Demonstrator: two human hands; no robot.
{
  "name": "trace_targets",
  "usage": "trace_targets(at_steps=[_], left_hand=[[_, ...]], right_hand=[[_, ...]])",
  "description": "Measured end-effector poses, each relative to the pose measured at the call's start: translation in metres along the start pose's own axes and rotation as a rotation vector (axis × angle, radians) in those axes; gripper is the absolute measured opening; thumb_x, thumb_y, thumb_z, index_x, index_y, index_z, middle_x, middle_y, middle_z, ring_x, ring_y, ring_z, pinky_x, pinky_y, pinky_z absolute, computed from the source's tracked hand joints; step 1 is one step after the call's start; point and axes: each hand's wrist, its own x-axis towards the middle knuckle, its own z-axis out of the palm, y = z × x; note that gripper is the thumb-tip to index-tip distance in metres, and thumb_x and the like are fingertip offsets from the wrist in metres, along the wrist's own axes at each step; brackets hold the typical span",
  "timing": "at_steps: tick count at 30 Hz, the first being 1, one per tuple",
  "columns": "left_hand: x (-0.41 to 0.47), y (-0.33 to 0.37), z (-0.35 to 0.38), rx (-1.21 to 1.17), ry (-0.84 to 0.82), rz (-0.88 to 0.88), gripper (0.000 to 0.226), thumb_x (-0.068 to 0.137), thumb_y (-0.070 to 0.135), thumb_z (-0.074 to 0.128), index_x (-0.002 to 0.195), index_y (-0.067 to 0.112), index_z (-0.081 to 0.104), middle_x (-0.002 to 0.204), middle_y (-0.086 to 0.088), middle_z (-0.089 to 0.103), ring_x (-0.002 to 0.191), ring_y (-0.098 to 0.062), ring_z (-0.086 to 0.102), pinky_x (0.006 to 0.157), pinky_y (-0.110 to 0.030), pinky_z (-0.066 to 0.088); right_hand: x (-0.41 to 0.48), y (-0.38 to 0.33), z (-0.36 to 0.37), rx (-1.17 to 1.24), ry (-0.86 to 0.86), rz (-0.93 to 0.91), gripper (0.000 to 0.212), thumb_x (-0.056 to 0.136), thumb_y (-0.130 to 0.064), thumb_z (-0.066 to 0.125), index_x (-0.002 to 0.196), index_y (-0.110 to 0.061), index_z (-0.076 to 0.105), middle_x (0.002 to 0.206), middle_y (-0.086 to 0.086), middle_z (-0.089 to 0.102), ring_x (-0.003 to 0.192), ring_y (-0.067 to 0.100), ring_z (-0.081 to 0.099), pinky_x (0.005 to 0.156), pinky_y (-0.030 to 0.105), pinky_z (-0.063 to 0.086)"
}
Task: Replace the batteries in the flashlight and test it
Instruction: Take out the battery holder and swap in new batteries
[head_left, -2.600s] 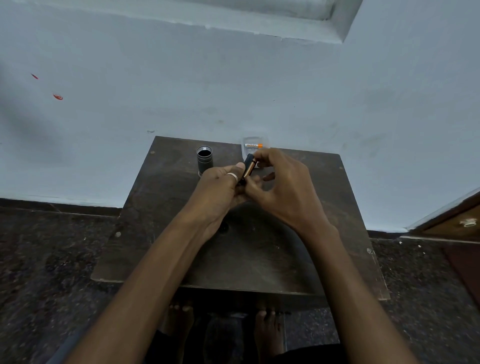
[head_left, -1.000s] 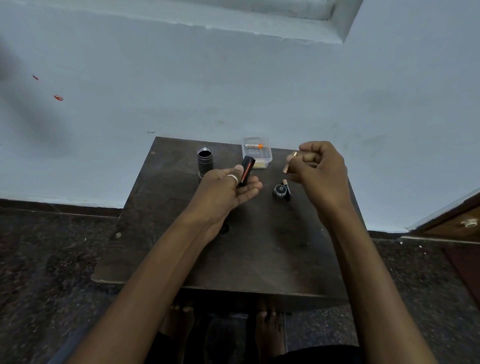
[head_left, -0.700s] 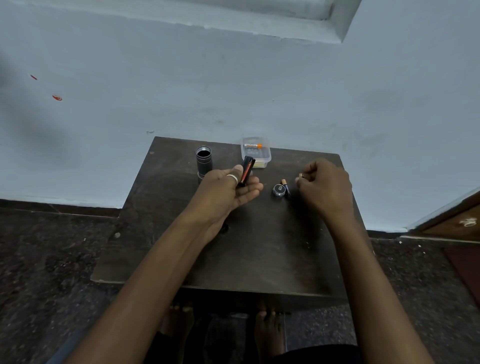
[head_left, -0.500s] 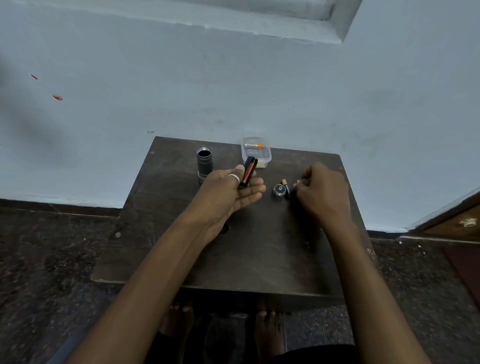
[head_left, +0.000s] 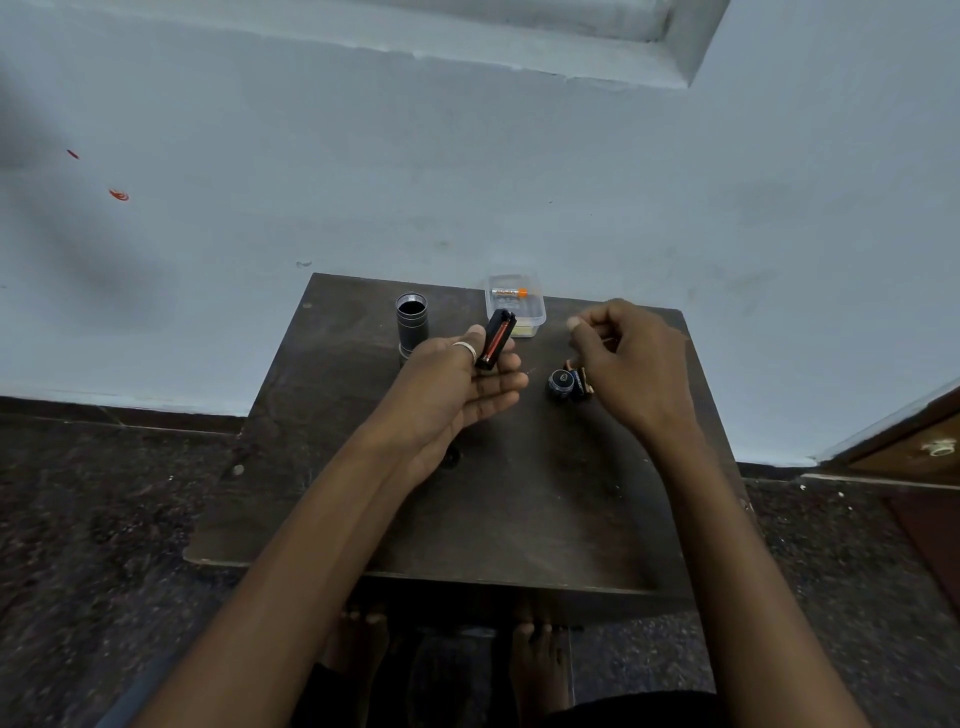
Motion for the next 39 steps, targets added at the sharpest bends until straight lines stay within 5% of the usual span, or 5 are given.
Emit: trace_targets(at_steps=[4,12,21,28,39], left_hand=[[0.001,0.0,0.0,-0.017,0.008,0.01,0.037,0.107,0.029,0.037,0.114,0.003,0.063,0.078,-0.002,0.07,0.071,-0.012,0.072,0.065,-0.026,0.059],[0.001,0.0,0.001,0.022,-0.007,0.037,0.034,0.107,0.029,0.036,0.107,0.012,0.066,0.074,-0.001,0.074,0.068,-0.01,0.07,0.069,-0.029,0.059],[0.005,-0.006,0.004,0.196,0.065,0.237,0.021,0.098,0.025,0.058,0.111,0.01,0.065,0.084,0.003,0.071,0.072,-0.005,0.066,0.073,-0.029,0.061],[0.007,-0.007,0.001,0.289,0.057,0.266,0.027,0.104,0.025,0.046,0.1,0.014,0.071,0.088,-0.002,0.072,0.078,-0.009,0.068,0.08,-0.034,0.06],[0.002,-0.004,0.0,0.233,0.011,0.242,0.033,0.106,0.023,0.041,0.095,0.013,0.071,0.09,-0.008,0.073,0.08,-0.011,0.072,0.081,-0.033,0.06]], right_hand=[[-0.004,-0.014,0.005,0.195,-0.084,-0.031,0.011,0.091,-0.032,0.07,0.087,-0.021,0.071,0.075,-0.004,0.074,0.073,0.012,0.074,0.072,0.033,0.06],[-0.012,-0.023,0.015,0.231,-0.289,-0.166,0.059,0.071,-0.028,0.089,0.124,-0.023,0.065,0.112,-0.014,0.07,0.104,0.001,0.066,0.085,0.029,0.058],[-0.012,-0.02,0.019,0.11,-0.116,-0.382,0.055,0.074,-0.022,0.077,0.126,-0.014,0.066,0.104,-0.006,0.07,0.095,0.008,0.067,0.076,0.029,0.059],[-0.011,-0.02,0.018,0.092,-0.116,-0.446,0.055,0.075,-0.025,0.082,0.127,-0.014,0.067,0.101,-0.009,0.066,0.093,0.009,0.065,0.076,0.022,0.055],[-0.01,-0.019,0.018,0.072,-0.06,-0.472,0.042,0.08,-0.024,0.073,0.12,-0.012,0.069,0.108,0.001,0.07,0.095,0.013,0.067,0.067,0.036,0.058]])
